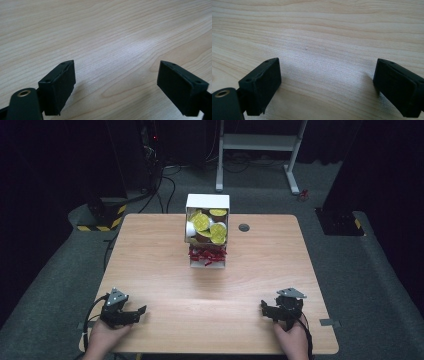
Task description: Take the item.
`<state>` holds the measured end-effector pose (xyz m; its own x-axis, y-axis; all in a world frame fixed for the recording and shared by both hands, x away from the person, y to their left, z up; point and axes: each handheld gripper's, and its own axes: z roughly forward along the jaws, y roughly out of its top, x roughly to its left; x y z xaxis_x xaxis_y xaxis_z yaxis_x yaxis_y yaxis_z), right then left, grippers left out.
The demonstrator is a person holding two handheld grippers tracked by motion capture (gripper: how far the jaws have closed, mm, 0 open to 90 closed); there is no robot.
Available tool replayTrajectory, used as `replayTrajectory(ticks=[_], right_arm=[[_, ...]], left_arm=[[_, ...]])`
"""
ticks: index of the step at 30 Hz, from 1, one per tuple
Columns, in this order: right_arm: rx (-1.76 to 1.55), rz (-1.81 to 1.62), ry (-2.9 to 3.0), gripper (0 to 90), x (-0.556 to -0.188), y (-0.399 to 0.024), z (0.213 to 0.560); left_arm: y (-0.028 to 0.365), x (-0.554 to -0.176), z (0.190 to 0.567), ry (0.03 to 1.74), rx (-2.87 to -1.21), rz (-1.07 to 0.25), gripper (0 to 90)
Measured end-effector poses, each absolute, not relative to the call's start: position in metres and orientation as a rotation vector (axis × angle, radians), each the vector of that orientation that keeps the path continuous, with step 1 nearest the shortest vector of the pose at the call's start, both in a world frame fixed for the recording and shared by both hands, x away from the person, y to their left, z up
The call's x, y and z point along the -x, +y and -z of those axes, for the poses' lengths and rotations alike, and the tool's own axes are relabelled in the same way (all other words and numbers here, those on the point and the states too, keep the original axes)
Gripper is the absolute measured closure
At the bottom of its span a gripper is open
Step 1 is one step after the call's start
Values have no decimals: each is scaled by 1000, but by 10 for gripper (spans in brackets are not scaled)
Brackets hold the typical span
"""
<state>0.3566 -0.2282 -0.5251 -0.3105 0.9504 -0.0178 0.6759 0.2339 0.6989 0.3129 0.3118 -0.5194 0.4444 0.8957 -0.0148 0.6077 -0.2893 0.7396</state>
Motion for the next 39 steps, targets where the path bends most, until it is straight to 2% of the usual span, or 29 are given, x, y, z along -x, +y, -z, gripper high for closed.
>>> replayTrajectory(ticks=[39], right_arm=[[-1489, -832, 2078, 78, -355, -227, 525]], left_arm=[[284, -305, 494, 1154, -1910, -584, 215]])
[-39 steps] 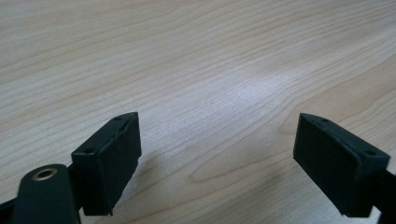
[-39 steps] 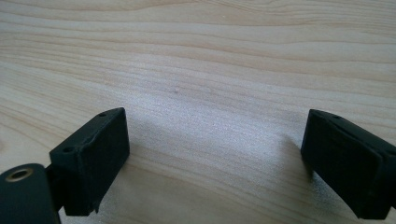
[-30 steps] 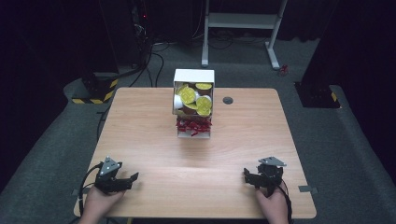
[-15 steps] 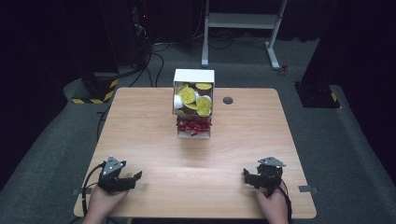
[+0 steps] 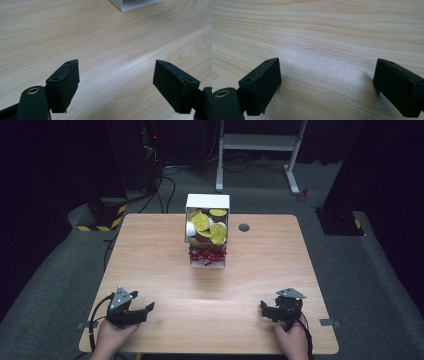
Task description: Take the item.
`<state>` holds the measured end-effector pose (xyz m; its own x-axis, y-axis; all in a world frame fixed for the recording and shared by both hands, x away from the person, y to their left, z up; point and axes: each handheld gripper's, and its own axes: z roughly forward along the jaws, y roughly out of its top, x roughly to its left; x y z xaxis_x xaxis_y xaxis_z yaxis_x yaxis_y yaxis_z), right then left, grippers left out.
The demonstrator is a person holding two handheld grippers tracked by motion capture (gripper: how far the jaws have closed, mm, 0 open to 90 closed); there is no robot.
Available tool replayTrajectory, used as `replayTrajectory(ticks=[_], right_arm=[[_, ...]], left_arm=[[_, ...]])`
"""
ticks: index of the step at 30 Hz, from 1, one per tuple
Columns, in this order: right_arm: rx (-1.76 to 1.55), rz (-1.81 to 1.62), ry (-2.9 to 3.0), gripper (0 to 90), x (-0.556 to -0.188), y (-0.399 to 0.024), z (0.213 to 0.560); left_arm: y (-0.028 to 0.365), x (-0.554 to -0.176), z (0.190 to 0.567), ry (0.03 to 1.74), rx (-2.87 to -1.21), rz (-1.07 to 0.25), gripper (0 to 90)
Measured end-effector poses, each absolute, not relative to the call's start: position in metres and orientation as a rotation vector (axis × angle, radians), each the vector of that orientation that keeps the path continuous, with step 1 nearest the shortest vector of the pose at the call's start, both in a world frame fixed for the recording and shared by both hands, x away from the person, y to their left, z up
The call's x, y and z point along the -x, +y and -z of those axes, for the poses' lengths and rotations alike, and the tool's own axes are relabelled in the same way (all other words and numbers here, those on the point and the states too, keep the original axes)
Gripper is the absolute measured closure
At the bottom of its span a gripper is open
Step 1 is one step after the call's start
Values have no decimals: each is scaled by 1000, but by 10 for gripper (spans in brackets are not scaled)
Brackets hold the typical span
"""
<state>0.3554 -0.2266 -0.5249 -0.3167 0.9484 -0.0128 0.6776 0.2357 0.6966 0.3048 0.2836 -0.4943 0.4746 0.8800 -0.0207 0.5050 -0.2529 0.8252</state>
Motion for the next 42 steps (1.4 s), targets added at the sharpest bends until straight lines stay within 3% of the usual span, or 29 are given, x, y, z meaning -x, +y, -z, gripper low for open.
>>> replayTrajectory(ticks=[42], right_arm=[[-1457, -847, 2110, 80, -355, -225, 525]], left_arm=[[237, -341, 464, 1093, -1923, -577, 204]])
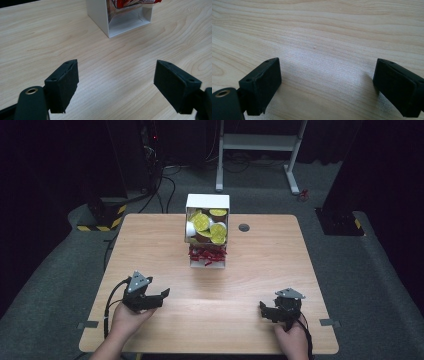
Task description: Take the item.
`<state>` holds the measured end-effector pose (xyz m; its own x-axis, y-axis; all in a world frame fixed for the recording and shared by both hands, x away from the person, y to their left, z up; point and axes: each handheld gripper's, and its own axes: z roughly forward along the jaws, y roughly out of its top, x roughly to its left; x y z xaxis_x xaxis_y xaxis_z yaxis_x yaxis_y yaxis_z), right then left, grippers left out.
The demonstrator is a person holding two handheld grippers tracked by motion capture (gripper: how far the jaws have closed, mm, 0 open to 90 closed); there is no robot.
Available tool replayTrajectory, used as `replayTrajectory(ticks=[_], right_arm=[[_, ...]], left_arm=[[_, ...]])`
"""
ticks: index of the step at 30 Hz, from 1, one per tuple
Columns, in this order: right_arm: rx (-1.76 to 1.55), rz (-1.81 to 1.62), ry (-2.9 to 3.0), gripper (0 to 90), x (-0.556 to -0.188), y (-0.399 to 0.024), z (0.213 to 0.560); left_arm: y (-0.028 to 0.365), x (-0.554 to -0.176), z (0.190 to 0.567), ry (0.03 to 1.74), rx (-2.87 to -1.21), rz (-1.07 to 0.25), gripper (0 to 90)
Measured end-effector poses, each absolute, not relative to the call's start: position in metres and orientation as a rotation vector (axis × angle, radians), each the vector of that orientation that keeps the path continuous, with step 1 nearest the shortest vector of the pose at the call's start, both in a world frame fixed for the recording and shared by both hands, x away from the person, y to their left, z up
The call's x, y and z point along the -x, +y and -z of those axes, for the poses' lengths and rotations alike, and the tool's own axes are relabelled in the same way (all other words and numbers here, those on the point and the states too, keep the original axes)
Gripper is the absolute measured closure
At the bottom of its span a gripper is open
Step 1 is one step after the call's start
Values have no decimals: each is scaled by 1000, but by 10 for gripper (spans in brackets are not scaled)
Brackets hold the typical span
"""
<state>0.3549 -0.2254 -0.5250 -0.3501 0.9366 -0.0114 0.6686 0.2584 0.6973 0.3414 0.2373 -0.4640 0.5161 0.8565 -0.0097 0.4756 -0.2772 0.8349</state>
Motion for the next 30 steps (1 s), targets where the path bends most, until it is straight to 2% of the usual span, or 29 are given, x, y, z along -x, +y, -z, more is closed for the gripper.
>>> replayTrajectory(ticks=[7, 14, 19, 30], right_arm=[[-1460, -848, 2108, 80, -355, -225, 525], [-1460, -848, 2109, 80, -355, -225, 525], [-1460, -848, 2108, 79, -355, -225, 525], [-1460, -848, 2108, 80, -355, -225, 525]], left_arm=[[229, -349, 455, 1092, -1910, -627, 206], [220, -360, 448, 1071, -1923, -611, 200], [214, -366, 444, 1053, -1924, -611, 242], [202, -381, 436, 1047, -1923, -624, 226]])
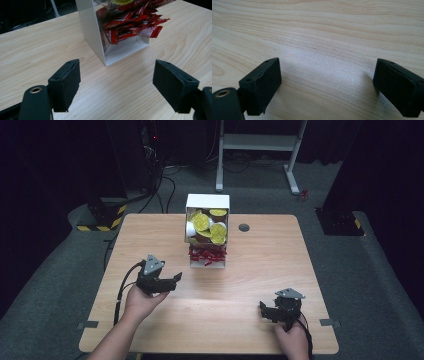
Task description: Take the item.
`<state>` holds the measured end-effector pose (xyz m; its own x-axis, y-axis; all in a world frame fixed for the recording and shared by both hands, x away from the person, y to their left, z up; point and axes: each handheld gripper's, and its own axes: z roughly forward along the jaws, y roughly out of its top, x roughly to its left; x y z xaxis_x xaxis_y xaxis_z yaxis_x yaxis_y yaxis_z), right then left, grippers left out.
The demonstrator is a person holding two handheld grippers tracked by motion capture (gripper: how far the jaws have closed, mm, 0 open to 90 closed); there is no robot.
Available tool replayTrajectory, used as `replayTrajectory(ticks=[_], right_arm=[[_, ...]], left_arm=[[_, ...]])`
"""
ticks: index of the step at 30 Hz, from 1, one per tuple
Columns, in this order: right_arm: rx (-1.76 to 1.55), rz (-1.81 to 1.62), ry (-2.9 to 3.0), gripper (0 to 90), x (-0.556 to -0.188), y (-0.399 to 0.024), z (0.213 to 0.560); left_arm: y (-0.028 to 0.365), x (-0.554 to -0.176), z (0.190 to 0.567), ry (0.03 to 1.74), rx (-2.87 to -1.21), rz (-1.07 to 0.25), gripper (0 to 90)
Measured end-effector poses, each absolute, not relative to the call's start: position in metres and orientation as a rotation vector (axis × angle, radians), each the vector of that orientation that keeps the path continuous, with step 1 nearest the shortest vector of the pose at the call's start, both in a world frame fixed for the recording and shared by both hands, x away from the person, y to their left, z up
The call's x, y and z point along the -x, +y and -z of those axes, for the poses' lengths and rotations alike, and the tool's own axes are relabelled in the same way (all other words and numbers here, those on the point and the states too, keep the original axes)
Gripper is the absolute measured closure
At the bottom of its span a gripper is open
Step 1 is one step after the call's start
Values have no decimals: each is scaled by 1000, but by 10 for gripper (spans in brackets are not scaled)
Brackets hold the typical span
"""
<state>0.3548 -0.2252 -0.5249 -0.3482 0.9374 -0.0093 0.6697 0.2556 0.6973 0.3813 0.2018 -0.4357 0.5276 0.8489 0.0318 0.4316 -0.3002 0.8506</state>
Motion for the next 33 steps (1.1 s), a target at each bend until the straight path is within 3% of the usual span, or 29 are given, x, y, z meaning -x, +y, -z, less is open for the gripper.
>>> replayTrajectory(ticks=[18, 33], right_arm=[[-1460, -848, 2109, 80, -355, -225, 525], [-1460, -848, 2109, 80, -355, -225, 525]], left_arm=[[185, -410, 424, 1019, -1938, -599, 209], [175, -426, 428, 998, -1933, -558, 248]])
